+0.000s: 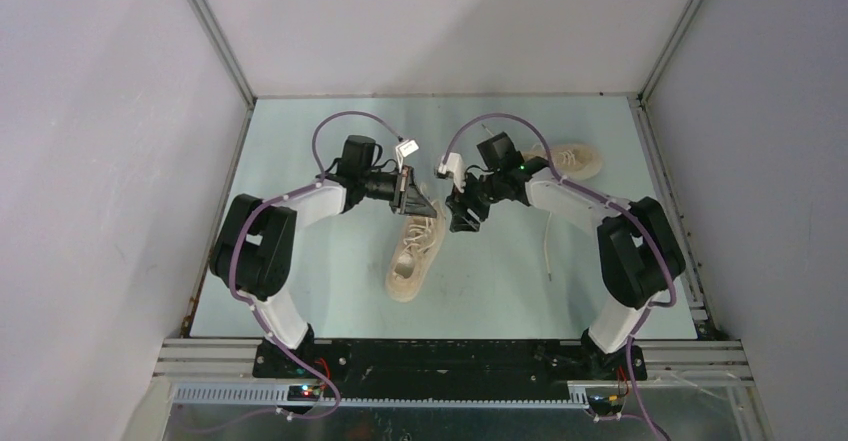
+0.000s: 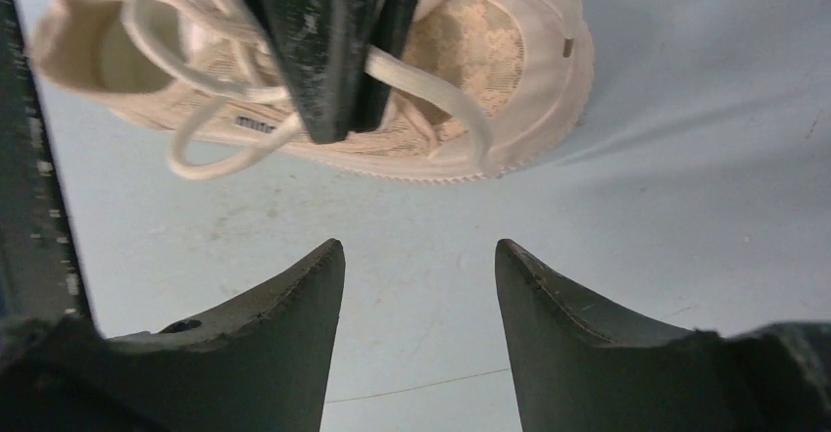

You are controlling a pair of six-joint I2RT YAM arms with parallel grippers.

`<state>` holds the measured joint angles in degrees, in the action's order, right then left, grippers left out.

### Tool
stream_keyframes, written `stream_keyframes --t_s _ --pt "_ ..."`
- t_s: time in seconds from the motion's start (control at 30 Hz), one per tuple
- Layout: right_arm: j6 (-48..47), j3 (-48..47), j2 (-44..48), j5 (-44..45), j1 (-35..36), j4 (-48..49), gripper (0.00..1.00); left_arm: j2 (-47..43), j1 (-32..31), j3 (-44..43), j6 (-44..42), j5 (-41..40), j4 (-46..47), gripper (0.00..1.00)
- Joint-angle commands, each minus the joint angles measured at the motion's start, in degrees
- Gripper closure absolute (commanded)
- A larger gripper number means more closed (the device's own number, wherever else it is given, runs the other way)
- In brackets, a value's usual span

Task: Tie the shoes
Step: Cross the shoelace with the shoelace.

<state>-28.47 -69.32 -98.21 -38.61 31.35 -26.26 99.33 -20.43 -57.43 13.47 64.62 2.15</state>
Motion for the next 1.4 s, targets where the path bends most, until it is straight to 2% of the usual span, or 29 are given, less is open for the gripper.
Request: stream_keyframes --t_s 0.0,0.27,0.57,0.83,0.9,1.0,1.07,1.23,1.37 --pt "-4.9 -2.9 -3.0 5.8 1.6 4.3 0.40 -2.7 0.7 -0.4 -1.6 0.3 -0.8 1.00" --pt "-7.7 -4.1 -6.3 7.4 2.4 7.6 0.46 -2.8 1.3 -0.6 0.1 1.5 -0.6 1.00" --pt "-10.2 -9.1 -11.1 0.2 2.6 4.6 0.59 -2.6 1.3 -1.0 0.3 1.8 -0.8 1.00" --pt "-10.0 -9.9 -12.7 0.6 2.8 3.2 0.92 -2.8 2.1 -0.9 -0.1 1.8 -1.4 1.00" --pt "-9.9 -9.8 -11.9 0.9 2.4 3.0 0.98 -2.6 2.2 -1.2 -1.6 1.4 -3.0 1.00" --pt "-6.6 -10.1 -8.4 -1.5 1.2 2.5 1.00 -2.6 2.4 -2.8 -10.0 -2.8 -11.4 1.00" --pt "-4.0 -10.6 -5.6 -4.9 0.1 0.4 1.00 -2.5 2.4 -3.2 -12.5 -5.6 -13.0 1.00" --pt "2.5 -10.6 0.2 -16.3 -0.1 -6.3 1.00 -1.9 2.1 -4.0 -12.5 -7.4 -13.0 1.00" --pt "8.6 -10.6 1.7 -20.1 1.5 -6.1 1.00 -2.0 1.8 -3.9 -11.5 -6.6 -12.4 1.00"
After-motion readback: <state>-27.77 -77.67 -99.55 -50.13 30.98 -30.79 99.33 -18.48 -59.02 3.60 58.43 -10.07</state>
